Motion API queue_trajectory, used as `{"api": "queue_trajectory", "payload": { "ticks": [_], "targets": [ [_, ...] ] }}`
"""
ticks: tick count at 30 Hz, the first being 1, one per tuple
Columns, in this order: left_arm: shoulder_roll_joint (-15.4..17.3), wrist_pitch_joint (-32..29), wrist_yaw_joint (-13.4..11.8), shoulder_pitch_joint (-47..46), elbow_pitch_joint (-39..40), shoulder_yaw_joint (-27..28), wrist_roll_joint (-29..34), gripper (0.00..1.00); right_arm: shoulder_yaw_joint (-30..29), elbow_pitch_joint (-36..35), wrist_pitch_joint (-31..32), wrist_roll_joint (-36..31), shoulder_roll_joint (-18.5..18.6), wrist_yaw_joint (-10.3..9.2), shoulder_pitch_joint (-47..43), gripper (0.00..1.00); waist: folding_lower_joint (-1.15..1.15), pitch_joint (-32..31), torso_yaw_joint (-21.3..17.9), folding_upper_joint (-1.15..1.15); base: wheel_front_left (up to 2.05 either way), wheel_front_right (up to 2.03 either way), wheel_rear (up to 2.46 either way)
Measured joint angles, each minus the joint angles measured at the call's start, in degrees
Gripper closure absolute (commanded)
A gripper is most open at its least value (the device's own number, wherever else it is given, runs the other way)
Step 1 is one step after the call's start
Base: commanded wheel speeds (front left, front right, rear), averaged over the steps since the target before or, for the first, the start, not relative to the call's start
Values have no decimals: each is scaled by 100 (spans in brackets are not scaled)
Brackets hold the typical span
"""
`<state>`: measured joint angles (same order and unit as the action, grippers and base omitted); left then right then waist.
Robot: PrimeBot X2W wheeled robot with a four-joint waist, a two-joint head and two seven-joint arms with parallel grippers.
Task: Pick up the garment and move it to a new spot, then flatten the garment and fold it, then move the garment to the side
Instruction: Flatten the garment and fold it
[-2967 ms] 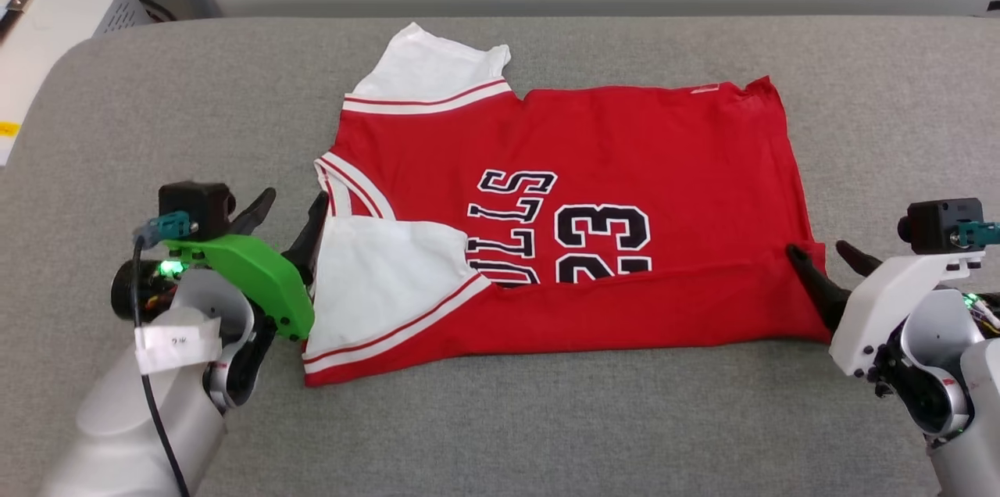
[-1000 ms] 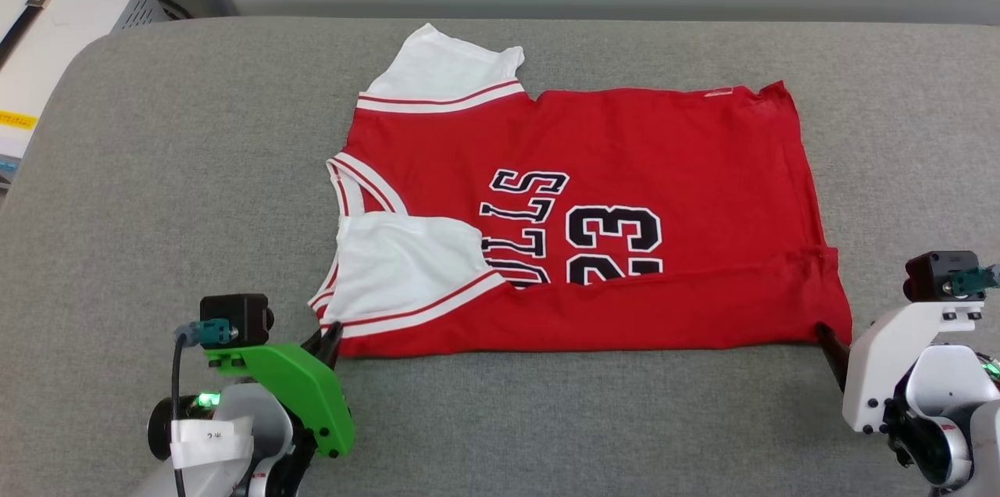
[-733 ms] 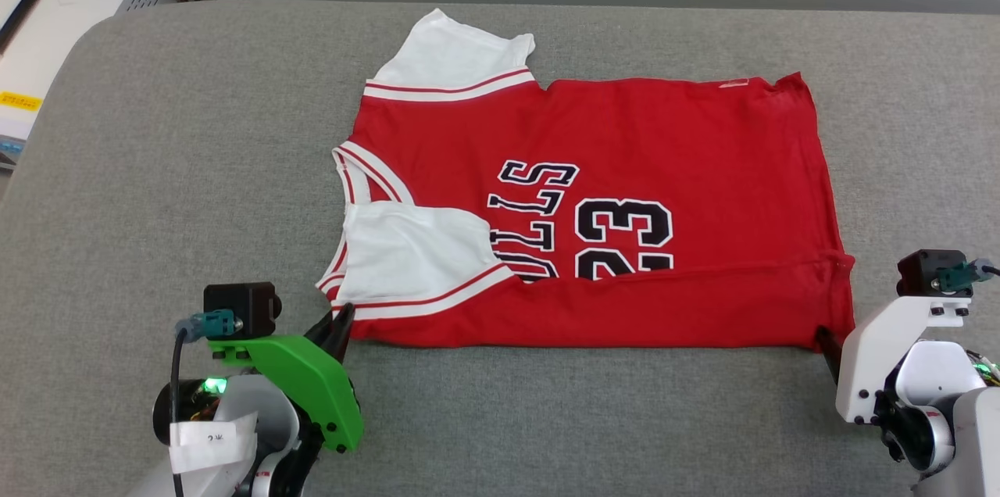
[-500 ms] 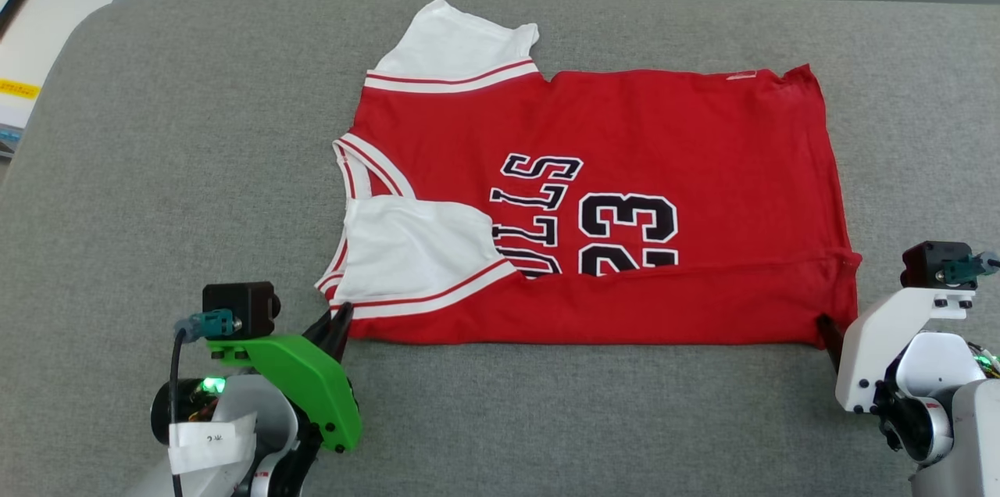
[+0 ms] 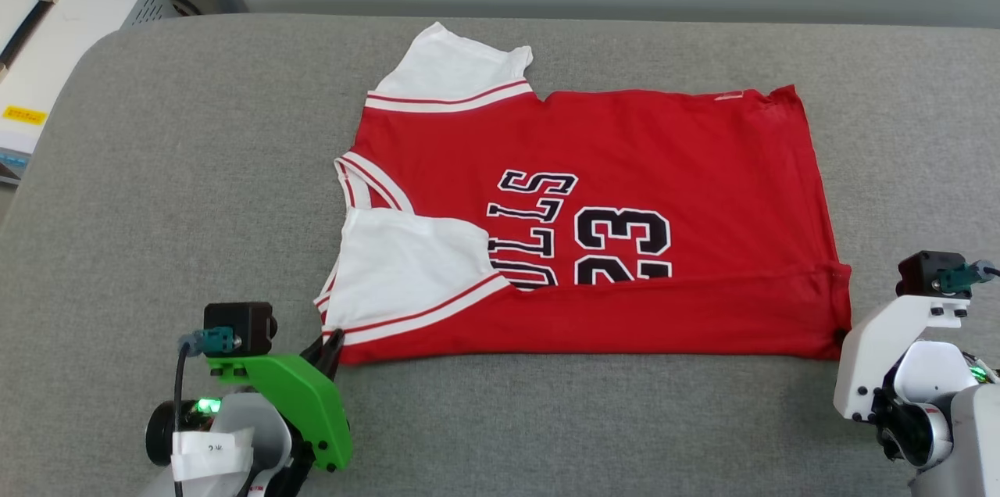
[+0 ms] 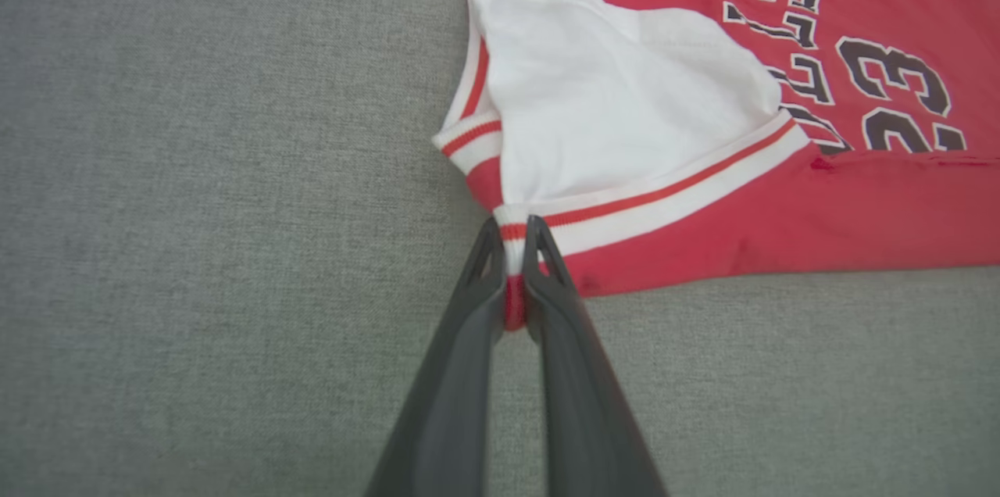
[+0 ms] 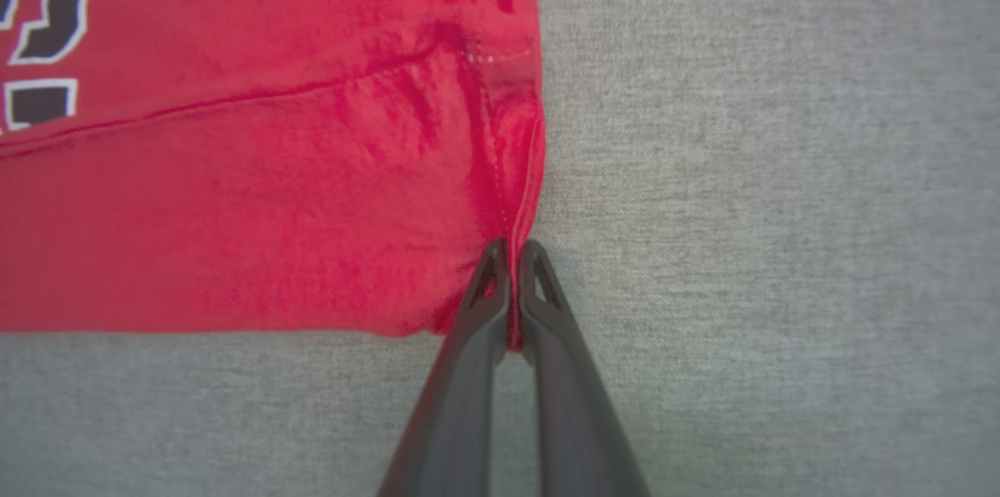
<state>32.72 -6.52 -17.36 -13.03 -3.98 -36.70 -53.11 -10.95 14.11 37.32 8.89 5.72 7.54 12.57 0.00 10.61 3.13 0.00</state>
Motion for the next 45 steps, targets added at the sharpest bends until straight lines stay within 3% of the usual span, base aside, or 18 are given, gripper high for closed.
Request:
{"api": "queue_trajectory", "payload": {
  "ticks": [7, 17, 22, 30, 31, 32, 33, 34, 40, 45],
  "targets": [
    [34, -18, 48, 310, -119, -90, -67, 100, 27, -312, 245, 221, 214, 0, -380, 100, 0, -354, -51, 0, 0, 0, 0],
    [154, -169, 15, 872, 18, -223, -275, 100, 25, -1310, 979, 595, 528, 1, -1304, 100, 0, -741, -87, 0, 0, 0, 0],
    [170, -332, 14, 915, 37, -352, -292, 100, -123, -1574, 1161, 669, 454, 1, -1672, 100, 0, -712, -71, 0, 0, 0, 0],
    [52, -389, 100, 894, -287, -515, -282, 100, -124, -1369, 1002, 657, 291, 1, -1722, 100, 0, -650, -122, 0, 0, 0, 0],
    [20, -394, 107, 881, -336, -530, -280, 89, -118, -1314, 953, 655, 279, 1, -1718, 100, 0, -646, -128, 0, 0, 0, 0],
    [-1, -393, 126, 866, -390, -546, -253, 0, -112, -1267, 882, 650, 274, 1, -1714, 95, 0, -651, -130, 0, 0, 0, 0],
    [-18, -364, 145, 851, -437, -554, -230, 0, -92, -1243, 808, 639, 278, 0, -1714, 27, 0, -661, -131, 0, 0, 0, 0],
    [-41, -331, 147, 832, -489, -549, -230, 0, -65, -1216, 713, 641, 285, 0, -1711, 0, 0, -677, -131, 0, 0, 0, 0],
    [-111, 118, 207, 762, -586, -471, -151, 0, 73, -1163, 109, 597, 517, -1, -1656, 0, 0, -828, -140, 0, 0, 0, 0],
    [-197, 992, 308, 604, -500, -258, 177, 0, 344, -1386, -792, 776, 701, 0, -1526, 0, 0, -1008, -147, 0, 0, 0, 0]
  ]
}}
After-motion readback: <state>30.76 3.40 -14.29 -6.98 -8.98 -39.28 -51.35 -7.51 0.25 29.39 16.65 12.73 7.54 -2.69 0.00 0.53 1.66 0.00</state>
